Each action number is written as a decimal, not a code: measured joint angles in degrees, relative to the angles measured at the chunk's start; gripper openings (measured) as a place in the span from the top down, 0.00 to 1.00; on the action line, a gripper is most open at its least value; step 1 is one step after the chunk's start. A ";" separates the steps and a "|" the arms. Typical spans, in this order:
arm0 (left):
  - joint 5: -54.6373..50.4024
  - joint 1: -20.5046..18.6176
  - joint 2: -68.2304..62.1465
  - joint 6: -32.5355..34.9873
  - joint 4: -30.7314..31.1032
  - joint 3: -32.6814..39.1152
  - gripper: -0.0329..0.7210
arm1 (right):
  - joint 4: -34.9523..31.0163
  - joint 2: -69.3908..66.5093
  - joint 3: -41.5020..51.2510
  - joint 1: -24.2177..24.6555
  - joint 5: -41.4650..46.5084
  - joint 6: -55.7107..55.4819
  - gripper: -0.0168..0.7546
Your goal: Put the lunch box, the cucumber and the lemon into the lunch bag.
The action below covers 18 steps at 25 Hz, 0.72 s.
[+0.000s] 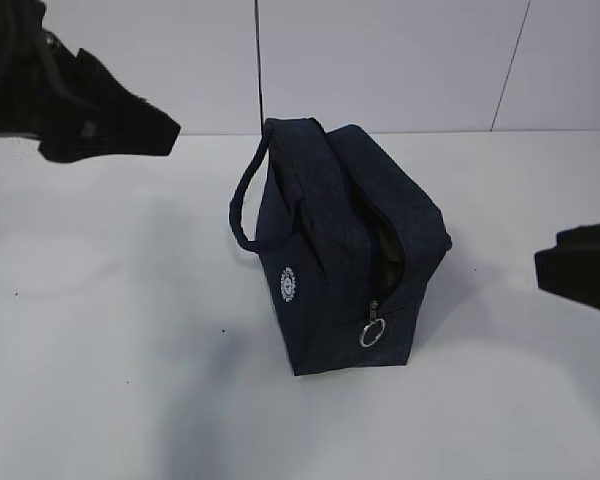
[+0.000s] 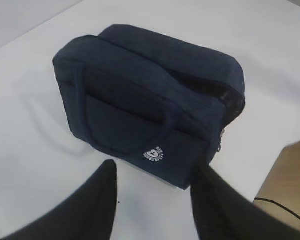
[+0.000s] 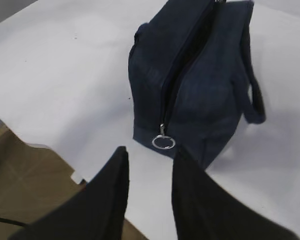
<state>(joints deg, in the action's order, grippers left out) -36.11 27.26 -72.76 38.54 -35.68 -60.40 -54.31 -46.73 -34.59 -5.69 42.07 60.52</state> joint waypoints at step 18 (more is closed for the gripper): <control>0.64 0.03 3.01 0.45 0.12 7.21 0.53 | -15.77 -23.14 2.79 -2.73 -0.10 3.84 0.63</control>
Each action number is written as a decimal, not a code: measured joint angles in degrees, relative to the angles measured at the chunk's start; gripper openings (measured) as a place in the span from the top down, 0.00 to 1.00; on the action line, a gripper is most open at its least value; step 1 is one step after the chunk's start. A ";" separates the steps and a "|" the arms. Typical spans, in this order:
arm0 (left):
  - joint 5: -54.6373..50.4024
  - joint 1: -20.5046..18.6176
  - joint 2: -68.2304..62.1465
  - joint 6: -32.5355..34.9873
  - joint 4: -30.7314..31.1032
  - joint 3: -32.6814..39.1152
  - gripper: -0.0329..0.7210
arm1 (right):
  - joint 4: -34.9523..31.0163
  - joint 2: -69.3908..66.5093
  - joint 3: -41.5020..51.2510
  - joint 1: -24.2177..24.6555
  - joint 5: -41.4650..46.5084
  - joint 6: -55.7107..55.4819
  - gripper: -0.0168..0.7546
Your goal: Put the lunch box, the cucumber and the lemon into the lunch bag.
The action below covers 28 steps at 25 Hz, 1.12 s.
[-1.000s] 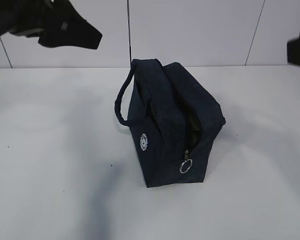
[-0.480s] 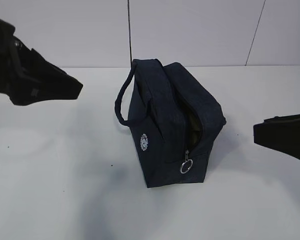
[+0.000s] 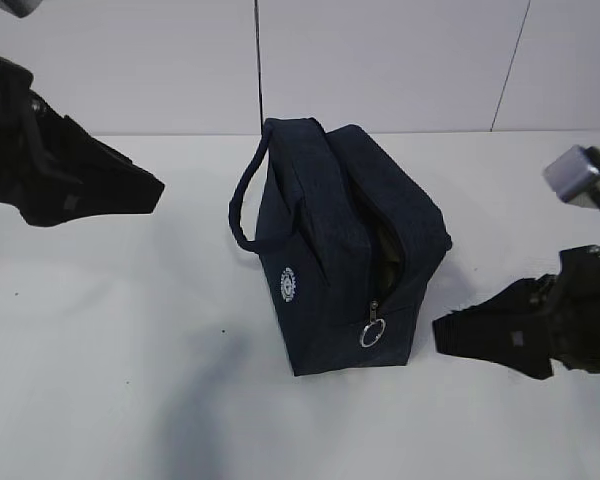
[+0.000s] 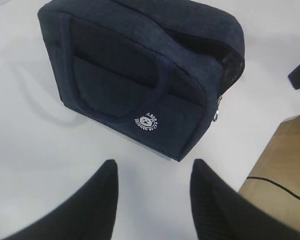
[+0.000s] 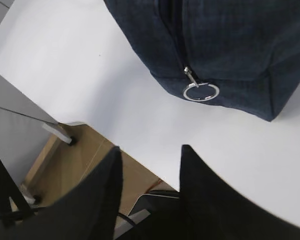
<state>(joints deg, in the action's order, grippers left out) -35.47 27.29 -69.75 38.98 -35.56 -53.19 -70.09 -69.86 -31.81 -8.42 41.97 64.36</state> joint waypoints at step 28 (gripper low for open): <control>1.01 0.10 0.00 0.00 -2.38 0.00 0.53 | -12.62 -22.19 -7.53 -7.36 -9.55 2.84 0.37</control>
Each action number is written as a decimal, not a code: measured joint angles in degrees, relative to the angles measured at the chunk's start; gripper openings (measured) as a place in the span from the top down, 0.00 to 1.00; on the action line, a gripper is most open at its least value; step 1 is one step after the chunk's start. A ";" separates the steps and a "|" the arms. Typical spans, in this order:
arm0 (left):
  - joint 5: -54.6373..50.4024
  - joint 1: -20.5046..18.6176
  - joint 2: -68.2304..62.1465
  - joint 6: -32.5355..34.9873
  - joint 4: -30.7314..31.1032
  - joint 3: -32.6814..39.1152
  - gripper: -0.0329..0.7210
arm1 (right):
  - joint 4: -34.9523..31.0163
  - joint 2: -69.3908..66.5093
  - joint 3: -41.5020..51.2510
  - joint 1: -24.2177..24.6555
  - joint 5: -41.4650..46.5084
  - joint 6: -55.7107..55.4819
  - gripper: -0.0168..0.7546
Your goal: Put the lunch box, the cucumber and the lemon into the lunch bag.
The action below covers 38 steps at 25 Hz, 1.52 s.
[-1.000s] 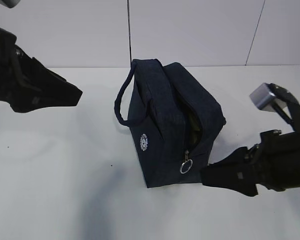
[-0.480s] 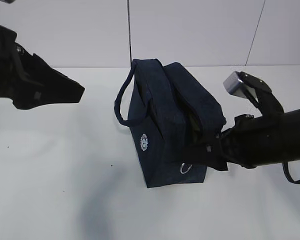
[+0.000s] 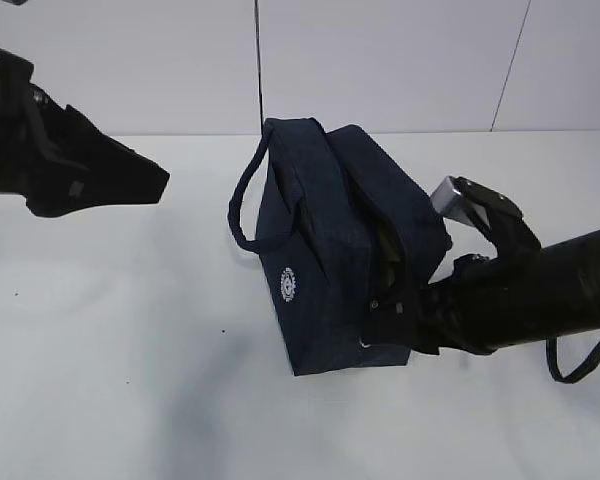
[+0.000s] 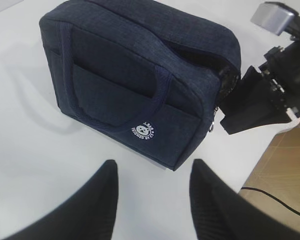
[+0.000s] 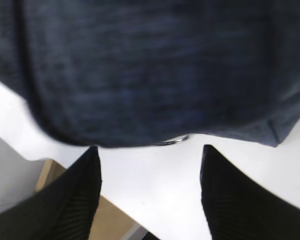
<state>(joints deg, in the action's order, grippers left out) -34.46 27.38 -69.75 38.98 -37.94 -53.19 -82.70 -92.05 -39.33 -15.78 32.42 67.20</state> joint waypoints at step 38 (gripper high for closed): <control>0.48 0.00 0.00 0.00 -0.39 0.00 0.53 | -15.65 -6.36 0.00 0.00 -0.80 13.51 0.64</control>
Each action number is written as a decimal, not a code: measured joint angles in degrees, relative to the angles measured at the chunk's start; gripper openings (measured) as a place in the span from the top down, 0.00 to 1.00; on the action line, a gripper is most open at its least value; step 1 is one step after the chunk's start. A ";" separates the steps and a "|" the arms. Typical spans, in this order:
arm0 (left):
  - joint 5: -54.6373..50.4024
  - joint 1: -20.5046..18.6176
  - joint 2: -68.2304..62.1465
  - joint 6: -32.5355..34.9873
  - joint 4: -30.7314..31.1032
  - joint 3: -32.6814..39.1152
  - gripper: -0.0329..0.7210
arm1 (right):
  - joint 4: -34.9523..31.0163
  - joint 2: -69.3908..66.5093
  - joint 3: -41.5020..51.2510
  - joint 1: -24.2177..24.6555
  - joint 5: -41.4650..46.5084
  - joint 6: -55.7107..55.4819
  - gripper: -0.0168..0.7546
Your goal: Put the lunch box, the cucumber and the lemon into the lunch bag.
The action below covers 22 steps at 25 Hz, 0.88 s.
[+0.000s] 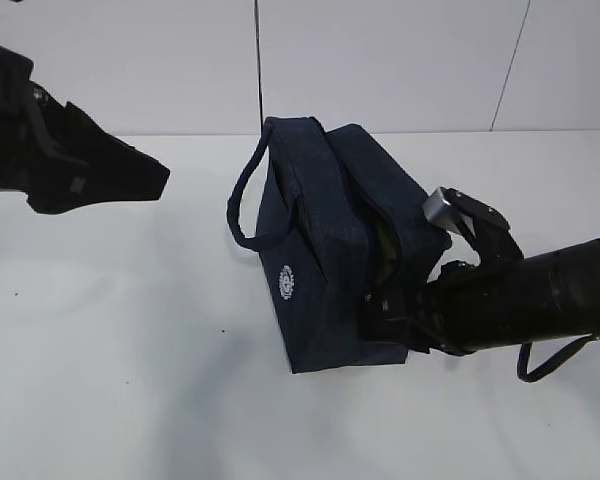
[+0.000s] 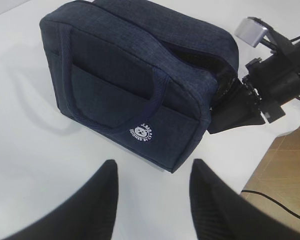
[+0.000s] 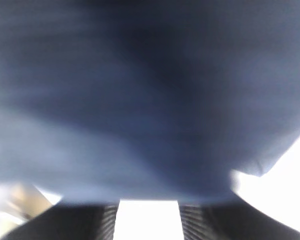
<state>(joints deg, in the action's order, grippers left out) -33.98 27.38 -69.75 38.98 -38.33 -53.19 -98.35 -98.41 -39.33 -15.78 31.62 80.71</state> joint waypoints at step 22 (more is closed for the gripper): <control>0.08 0.00 0.00 0.00 0.00 0.00 0.53 | 0.32 0.00 0.00 0.00 6.33 26.97 0.66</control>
<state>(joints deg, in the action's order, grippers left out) -33.90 27.38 -69.75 38.98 -38.33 -53.19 -98.04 -98.41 -39.33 -15.78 37.95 107.68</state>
